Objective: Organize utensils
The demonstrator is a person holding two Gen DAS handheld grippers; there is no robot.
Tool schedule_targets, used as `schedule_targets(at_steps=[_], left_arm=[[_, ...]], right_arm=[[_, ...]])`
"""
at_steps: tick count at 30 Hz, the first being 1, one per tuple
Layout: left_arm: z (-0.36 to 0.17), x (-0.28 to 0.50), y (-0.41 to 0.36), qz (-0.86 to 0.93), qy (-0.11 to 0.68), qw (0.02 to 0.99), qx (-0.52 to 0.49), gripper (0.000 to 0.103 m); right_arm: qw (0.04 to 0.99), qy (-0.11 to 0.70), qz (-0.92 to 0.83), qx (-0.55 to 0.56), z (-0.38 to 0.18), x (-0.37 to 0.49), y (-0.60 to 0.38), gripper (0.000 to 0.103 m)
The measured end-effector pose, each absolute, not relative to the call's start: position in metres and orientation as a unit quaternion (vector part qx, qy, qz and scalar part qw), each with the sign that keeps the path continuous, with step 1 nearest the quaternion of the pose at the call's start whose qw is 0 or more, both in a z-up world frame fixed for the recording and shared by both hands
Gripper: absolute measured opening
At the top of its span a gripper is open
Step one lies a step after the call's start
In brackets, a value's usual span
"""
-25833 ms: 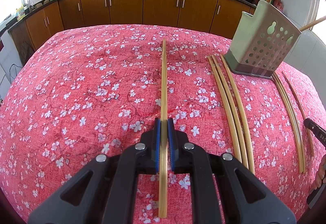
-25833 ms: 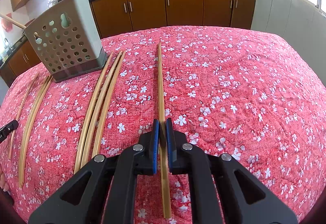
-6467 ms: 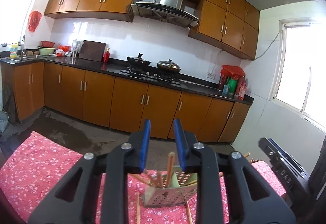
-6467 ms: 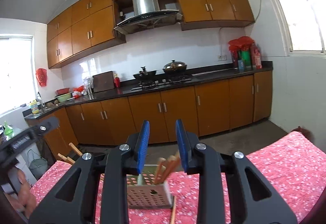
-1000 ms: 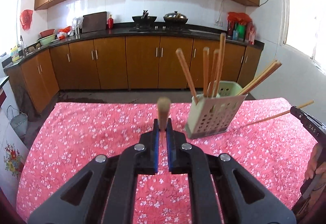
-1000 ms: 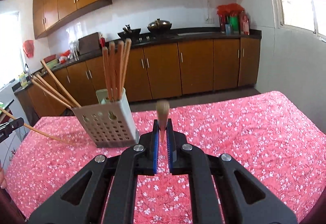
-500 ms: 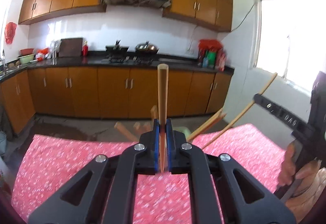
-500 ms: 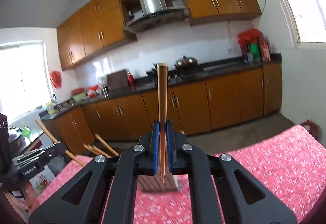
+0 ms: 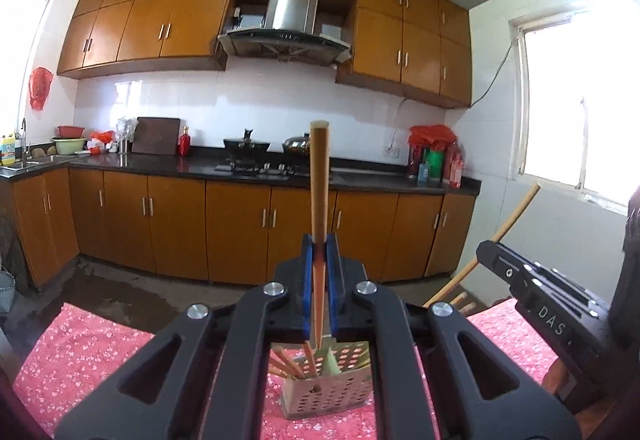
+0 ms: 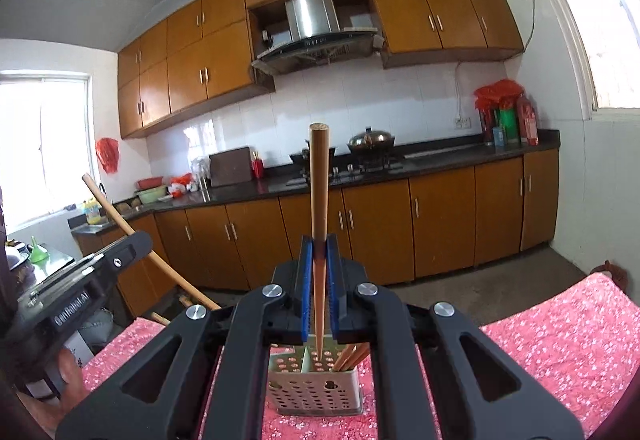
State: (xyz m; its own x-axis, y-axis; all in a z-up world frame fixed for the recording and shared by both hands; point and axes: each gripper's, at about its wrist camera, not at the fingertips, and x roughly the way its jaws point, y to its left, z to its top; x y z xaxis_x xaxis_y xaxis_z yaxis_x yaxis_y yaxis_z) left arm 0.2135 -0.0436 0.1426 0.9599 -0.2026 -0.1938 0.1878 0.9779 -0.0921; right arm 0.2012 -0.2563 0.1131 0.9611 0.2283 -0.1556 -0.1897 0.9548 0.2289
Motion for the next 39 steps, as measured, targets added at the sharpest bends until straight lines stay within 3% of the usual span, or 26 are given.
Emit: schedule_targets(at_steps=[6, 8, 11, 16, 20, 23, 31, 39], left_arm=[[0.113, 0.24, -0.041, -0.092, 0.145, 0.984, -0.046, 0.008], [0.112, 0.241, -0.035, -0.091, 0.146, 0.984, -0.05, 0.015], [0.117, 0.236, -0.027, -0.086, 0.14, 0.985, -0.056, 0.034], [0.13, 0.22, -0.008, -0.078, 0.131, 0.985, -0.077, 0.049], [0.133, 0.194, 0.007, -0.058, 0.133, 0.987, -0.074, 0.081], [0.128, 0.168, 0.015, -0.046, 0.129, 0.989, -0.059, 0.098], [0.088, 0.098, 0.03, -0.019, 0.153, 0.987, -0.044, 0.099], [0.051, 0.047, 0.016, 0.011, 0.129, 0.991, 0.009, 0.099]], right_arm=[[0.981, 0.122, 0.107, 0.104, 0.098, 0.214, -0.251, 0.008], [0.981, 0.123, 0.107, 0.101, 0.098, 0.212, -0.248, 0.012], [0.983, 0.118, 0.1, 0.097, 0.1, 0.208, -0.25, 0.038], [0.986, 0.103, 0.089, 0.099, 0.109, 0.192, -0.26, 0.045], [0.989, 0.087, 0.076, 0.089, 0.111, 0.169, -0.267, 0.076], [0.993, 0.073, 0.057, 0.068, 0.106, 0.145, -0.266, 0.101], [0.992, 0.116, 0.014, 0.057, 0.073, 0.1, -0.263, 0.101], [0.991, 0.126, 0.017, 0.037, 0.043, 0.061, -0.247, 0.101]])
